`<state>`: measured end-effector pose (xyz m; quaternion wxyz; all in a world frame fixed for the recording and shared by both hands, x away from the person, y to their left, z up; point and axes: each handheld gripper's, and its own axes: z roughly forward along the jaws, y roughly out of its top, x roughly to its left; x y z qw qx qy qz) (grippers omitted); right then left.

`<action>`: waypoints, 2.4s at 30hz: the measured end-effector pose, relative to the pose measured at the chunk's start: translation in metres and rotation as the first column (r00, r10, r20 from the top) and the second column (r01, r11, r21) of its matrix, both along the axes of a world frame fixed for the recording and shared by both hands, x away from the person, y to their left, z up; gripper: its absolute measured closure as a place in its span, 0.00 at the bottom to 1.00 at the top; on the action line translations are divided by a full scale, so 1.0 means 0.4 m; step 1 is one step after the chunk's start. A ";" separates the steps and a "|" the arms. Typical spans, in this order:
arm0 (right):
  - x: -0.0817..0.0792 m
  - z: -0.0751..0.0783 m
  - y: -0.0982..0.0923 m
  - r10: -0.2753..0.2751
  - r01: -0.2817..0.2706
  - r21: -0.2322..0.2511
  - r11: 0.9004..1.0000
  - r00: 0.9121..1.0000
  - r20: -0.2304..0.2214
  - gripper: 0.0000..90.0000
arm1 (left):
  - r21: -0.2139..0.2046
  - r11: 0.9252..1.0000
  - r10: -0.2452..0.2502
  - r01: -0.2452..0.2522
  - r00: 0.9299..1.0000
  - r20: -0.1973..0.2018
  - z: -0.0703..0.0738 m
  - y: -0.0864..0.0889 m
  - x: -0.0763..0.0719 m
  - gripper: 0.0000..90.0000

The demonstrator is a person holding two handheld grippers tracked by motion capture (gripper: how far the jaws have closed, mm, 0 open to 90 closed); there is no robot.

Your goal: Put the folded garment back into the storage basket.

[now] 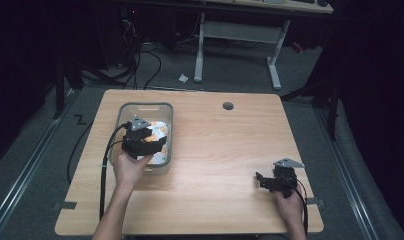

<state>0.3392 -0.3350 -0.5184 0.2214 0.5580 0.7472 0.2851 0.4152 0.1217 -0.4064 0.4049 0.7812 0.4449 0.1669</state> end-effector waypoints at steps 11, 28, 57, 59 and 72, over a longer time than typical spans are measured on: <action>0.000 0.000 0.000 0.000 0.000 0.000 1.000 1.000 0.000 0.16 | 0.001 0.999 -0.040 0.040 0.999 0.003 -0.009 -0.025 -0.021 0.44; 0.000 0.000 0.000 0.000 0.000 0.000 1.000 1.000 0.000 0.16 | 0.010 0.994 -0.111 0.111 0.994 -0.006 -0.031 -0.082 -0.058 0.44; 0.000 0.000 0.000 0.000 0.000 0.000 1.000 1.000 0.000 0.16 | -0.019 0.974 -0.228 0.227 0.974 -0.019 -0.080 -0.166 -0.128 0.44; 0.000 0.000 0.000 0.000 0.000 0.000 1.000 1.000 0.000 0.16 | -0.022 0.972 -0.236 0.235 0.972 -0.021 -0.083 -0.171 -0.132 0.44; 0.000 0.000 0.000 0.000 0.000 0.000 1.000 1.000 0.000 0.16 | -0.034 0.962 -0.271 0.270 0.962 -0.038 -0.107 -0.195 -0.147 0.43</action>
